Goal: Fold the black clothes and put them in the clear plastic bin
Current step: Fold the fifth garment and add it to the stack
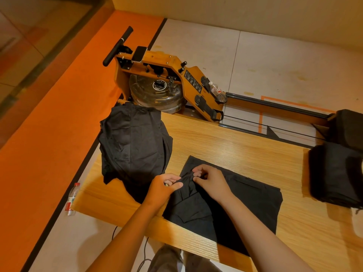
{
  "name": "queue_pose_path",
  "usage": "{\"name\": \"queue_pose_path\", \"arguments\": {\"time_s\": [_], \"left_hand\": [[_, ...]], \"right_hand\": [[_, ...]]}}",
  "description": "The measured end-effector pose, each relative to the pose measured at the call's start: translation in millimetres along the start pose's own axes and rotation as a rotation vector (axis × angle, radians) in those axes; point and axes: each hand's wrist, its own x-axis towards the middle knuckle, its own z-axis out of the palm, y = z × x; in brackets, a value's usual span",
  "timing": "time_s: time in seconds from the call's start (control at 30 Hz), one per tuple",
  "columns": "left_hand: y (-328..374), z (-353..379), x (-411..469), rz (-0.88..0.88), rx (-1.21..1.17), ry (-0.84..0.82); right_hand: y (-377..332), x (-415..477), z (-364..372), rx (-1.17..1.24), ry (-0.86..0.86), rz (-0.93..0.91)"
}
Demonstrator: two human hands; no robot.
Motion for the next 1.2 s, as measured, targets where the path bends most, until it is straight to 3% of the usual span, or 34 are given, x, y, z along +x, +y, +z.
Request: {"name": "queue_pose_path", "arguments": {"time_s": [0.77, 0.9, 1.03, 1.2], "left_hand": [[-10, 3, 5, 0.027, 0.032, 0.08], [-10, 2, 8, 0.002, 0.072, 0.078], [-10, 1, 19, 0.026, 0.173, 0.154], [4, 4, 35, 0.069, 0.359, 0.159]], "right_hand": [[-9, 8, -19, -0.157, -0.005, -0.17], [-12, 11, -18, -0.286, -0.023, -0.163], [-8, 14, -10, -0.384, 0.055, -0.139], [-4, 9, -20, -0.287, 0.244, -0.11]]}}
